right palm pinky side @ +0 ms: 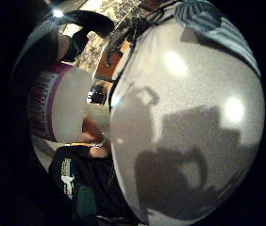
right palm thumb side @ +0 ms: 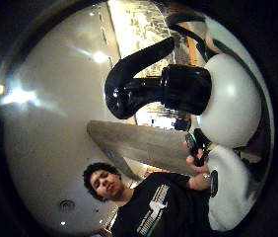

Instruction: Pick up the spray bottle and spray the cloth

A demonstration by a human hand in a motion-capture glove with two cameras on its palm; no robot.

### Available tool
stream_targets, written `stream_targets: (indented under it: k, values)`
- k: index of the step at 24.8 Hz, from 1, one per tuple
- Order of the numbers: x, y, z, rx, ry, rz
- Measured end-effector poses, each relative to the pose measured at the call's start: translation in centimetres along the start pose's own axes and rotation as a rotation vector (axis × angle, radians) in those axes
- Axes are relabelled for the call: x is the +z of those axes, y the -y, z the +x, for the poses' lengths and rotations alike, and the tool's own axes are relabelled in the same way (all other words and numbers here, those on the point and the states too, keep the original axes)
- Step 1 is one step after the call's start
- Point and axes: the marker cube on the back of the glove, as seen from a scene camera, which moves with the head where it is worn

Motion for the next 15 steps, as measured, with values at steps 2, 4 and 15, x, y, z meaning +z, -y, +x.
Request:
stream_targets:
  k: [2, 4, 15]
  values:
    - [1.4, 0.5, 1.3, 0.026, 0.004, -0.016]
    - [2.3, 0.9, 2.2, 0.040, 0.001, -0.024]
    - [2.9, 1.1, 3.3, 0.040, -0.083, 0.037]
